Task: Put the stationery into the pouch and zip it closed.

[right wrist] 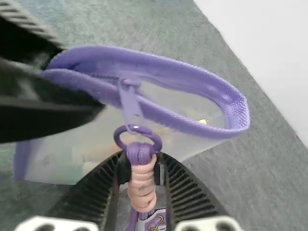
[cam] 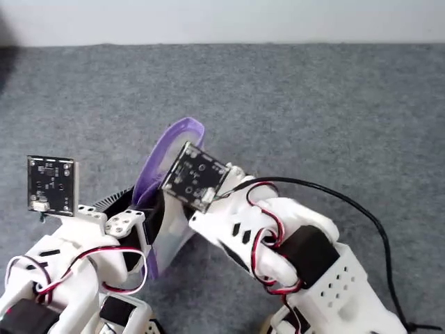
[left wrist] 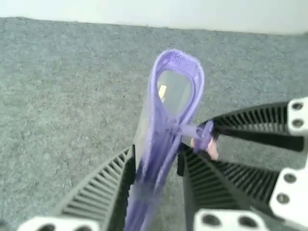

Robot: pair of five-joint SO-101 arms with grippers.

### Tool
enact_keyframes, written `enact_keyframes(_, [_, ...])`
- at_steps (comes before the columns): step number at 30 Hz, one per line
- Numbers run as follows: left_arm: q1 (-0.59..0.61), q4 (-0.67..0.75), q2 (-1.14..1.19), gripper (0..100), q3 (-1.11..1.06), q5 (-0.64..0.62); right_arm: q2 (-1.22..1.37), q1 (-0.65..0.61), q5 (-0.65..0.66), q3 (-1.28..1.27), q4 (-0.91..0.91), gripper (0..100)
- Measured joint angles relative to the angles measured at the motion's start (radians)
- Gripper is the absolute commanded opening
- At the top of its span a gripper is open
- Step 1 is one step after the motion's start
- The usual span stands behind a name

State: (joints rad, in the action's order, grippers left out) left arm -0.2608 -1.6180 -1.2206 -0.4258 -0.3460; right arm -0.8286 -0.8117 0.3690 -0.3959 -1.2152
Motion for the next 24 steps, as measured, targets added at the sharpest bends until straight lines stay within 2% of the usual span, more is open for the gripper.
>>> enact_keyframes(3, [0.0, 0.002, 0.0, 12, 0.0, 0.0, 0.0, -0.008, 0.0, 0.0, 0.0, 0.8])
enact_keyframes(7, [-0.002, 0.002, 0.0, 1, 0.0, 0.002, 0.0, -0.008, 0.0, 0.0, 0.0, 0.8])
enact_keyframes(17, [-0.002, 0.002, 0.0, 1, 0.0, 0.061, 0.0, 0.038, 0.008, 0.002, 0.009, 0.8])
enact_keyframes(24, [-0.003, 0.009, 0.003, 1, 0.0, 0.063, 0.009, 0.146, 0.094, 0.002, 0.149, 0.8])
